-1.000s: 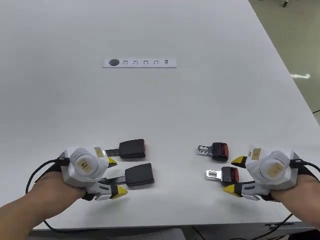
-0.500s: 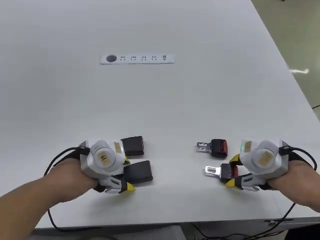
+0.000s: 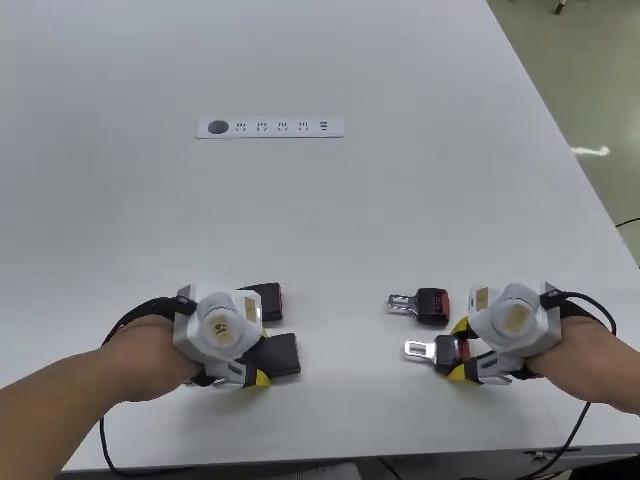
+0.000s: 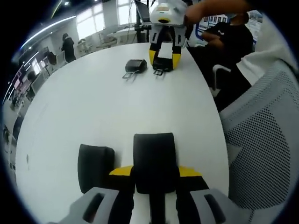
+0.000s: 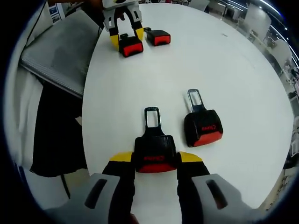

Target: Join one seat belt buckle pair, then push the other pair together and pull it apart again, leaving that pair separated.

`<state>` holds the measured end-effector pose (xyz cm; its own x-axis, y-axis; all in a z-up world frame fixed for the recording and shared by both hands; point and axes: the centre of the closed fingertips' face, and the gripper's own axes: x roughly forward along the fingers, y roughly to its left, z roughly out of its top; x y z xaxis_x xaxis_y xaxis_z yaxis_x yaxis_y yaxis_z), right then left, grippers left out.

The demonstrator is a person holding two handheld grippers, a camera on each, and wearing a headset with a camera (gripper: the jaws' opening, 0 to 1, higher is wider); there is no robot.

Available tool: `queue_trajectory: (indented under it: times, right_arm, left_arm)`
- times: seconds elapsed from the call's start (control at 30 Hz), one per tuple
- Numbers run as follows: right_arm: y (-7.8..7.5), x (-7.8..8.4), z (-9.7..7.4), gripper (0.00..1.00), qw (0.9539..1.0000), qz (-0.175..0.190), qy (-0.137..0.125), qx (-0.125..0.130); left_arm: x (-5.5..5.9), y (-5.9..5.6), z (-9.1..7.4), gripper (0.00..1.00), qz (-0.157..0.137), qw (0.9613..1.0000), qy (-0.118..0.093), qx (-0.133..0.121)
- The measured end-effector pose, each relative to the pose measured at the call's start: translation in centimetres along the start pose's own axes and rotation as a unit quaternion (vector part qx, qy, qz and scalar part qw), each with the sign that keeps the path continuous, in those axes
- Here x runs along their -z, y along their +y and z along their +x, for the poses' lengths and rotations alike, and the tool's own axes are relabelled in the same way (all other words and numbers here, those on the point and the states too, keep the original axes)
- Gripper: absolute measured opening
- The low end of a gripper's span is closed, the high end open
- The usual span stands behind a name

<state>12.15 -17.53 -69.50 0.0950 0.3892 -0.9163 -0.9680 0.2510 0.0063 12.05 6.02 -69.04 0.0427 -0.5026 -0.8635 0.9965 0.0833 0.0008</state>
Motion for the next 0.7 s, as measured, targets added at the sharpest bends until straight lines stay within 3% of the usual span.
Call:
queue_trajectory:
  times: [0.17,0.43,0.57,0.7]
  right_arm:
    - [0.0,-0.1,0.0,0.33,0.9998,-0.018,0.005,-0.008]
    - [0.0,-0.6,0.1,0.33,0.9994,-0.031,0.012,-0.011]
    - [0.2,-1.5,0.8,0.33,0.9996,-0.027,-0.005,-0.010]
    - [0.9,-3.5,1.7,0.33,0.9993,-0.030,-0.016,-0.014]
  left_arm:
    - [-0.3,-0.3,0.0,0.34,0.017,0.9996,0.017,0.012]
    - [0.0,-0.1,0.3,0.34,0.028,0.9991,0.021,0.025]
    - [-0.3,-0.4,0.1,0.34,0.028,0.9990,0.024,0.025]
    - [-0.2,-0.3,0.1,0.34,0.028,0.9990,0.024,0.025]
